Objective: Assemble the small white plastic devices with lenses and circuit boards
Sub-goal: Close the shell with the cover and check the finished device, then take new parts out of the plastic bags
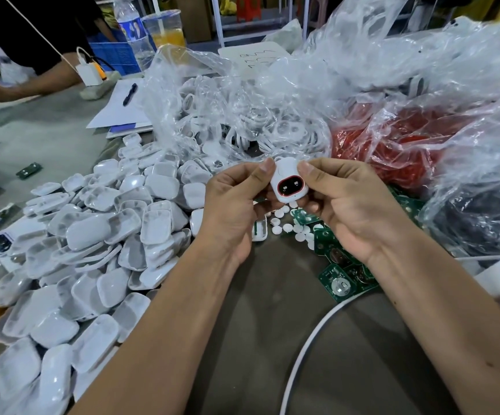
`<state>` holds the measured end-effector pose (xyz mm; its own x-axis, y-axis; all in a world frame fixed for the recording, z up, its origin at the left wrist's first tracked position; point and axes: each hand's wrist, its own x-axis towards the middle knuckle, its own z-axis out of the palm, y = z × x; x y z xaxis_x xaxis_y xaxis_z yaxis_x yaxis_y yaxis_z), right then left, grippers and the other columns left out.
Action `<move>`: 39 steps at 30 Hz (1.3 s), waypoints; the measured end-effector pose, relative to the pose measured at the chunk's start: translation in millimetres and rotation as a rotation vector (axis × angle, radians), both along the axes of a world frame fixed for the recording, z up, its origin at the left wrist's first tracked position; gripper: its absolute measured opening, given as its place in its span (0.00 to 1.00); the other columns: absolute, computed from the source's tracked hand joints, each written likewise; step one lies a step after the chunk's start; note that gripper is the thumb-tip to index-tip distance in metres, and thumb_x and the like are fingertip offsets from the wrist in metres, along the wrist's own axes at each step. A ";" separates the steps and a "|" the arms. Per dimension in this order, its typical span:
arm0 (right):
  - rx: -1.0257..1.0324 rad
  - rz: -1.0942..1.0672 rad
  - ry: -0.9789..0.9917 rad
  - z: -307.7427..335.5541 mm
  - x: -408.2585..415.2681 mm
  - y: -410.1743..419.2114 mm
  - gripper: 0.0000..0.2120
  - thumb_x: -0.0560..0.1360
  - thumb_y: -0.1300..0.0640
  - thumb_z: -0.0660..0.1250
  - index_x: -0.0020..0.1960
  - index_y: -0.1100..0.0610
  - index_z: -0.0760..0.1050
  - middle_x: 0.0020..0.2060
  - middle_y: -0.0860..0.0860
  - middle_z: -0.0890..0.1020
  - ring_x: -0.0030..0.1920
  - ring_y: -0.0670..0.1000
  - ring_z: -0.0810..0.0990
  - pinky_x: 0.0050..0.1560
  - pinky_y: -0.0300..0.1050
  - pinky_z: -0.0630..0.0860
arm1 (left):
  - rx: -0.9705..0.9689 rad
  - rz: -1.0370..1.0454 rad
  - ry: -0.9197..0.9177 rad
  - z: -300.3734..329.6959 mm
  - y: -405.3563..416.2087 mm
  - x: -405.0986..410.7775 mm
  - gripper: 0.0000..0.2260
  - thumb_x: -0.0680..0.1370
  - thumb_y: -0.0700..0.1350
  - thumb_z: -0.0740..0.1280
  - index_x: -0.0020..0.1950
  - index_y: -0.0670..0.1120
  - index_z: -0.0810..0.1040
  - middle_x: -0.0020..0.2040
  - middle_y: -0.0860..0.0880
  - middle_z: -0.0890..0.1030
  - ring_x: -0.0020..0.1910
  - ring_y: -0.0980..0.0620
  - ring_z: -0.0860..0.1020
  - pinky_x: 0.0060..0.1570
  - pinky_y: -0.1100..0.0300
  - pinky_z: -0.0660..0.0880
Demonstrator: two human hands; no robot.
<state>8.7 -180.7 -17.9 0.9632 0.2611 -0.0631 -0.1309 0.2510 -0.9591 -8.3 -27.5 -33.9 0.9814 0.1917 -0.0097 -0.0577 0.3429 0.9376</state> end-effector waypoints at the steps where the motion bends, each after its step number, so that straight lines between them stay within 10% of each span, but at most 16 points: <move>1: 0.006 -0.001 0.001 -0.4 -0.2 0.4 0.11 0.79 0.62 0.70 0.39 0.59 0.85 0.32 0.52 0.83 0.30 0.46 0.76 0.29 0.34 0.70 | -0.003 -0.002 -0.007 -0.2 0.2 0.2 0.08 0.71 0.47 0.74 0.36 0.44 0.83 0.37 0.45 0.84 0.34 0.52 0.80 0.38 0.57 0.80; 14: 0.032 0.033 0.110 0.4 -4.1 11.3 0.10 0.85 0.54 0.63 0.54 0.58 0.80 0.37 0.54 0.83 0.31 0.51 0.79 0.23 0.40 0.71 | 0.236 0.179 -0.073 0.4 -12.8 -1.5 0.11 0.78 0.41 0.74 0.36 0.43 0.83 0.28 0.45 0.78 0.24 0.50 0.75 0.30 0.57 0.76; 21: 0.146 -0.335 0.207 63.8 25.1 17.7 0.07 0.83 0.59 0.64 0.50 0.60 0.79 0.39 0.56 0.82 0.27 0.48 0.81 0.25 0.38 0.74 | 0.462 0.308 -0.186 48.6 -39.1 41.4 0.11 0.81 0.48 0.69 0.40 0.47 0.84 0.34 0.51 0.84 0.37 0.47 0.83 0.44 0.44 0.82; 26: 0.307 -0.656 0.172 135.8 100.9 -3.0 0.10 0.83 0.61 0.59 0.47 0.65 0.75 0.31 0.58 0.80 0.23 0.53 0.80 0.25 0.39 0.76 | 0.762 0.460 -0.349 103.6 -65.4 108.4 0.07 0.80 0.40 0.65 0.46 0.48 0.82 0.41 0.56 0.81 0.42 0.56 0.78 0.44 0.60 0.72; 32: -0.331 -0.586 0.135 164.3 183.5 -74.4 0.12 0.86 0.63 0.55 0.43 0.58 0.66 0.38 0.52 0.71 0.17 0.46 0.75 0.18 0.32 0.66 | 1.550 0.137 -0.848 121.4 -94.3 165.8 0.20 0.72 0.31 0.63 0.59 0.46 0.83 0.55 0.47 0.82 0.61 0.44 0.74 0.53 0.53 0.73; 37: -0.672 -0.277 0.234 136.0 257.2 -83.0 0.07 0.87 0.63 0.55 0.57 0.63 0.71 0.53 0.56 0.74 0.39 0.51 0.81 0.21 0.33 0.68 | 1.978 -0.050 -0.411 100.3 -84.9 206.8 0.09 0.74 0.39 0.67 0.53 0.45 0.81 0.55 0.43 0.81 0.59 0.42 0.76 0.47 0.56 0.68; 39: -0.662 -0.174 0.238 128.4 279.5 -71.6 0.12 0.87 0.63 0.58 0.67 0.66 0.71 0.62 0.58 0.75 0.42 0.52 0.84 0.38 0.34 0.80 | 1.985 -0.047 -0.335 90.2 -73.5 214.7 0.09 0.74 0.39 0.67 0.52 0.46 0.80 0.55 0.44 0.80 0.59 0.42 0.76 0.47 0.56 0.65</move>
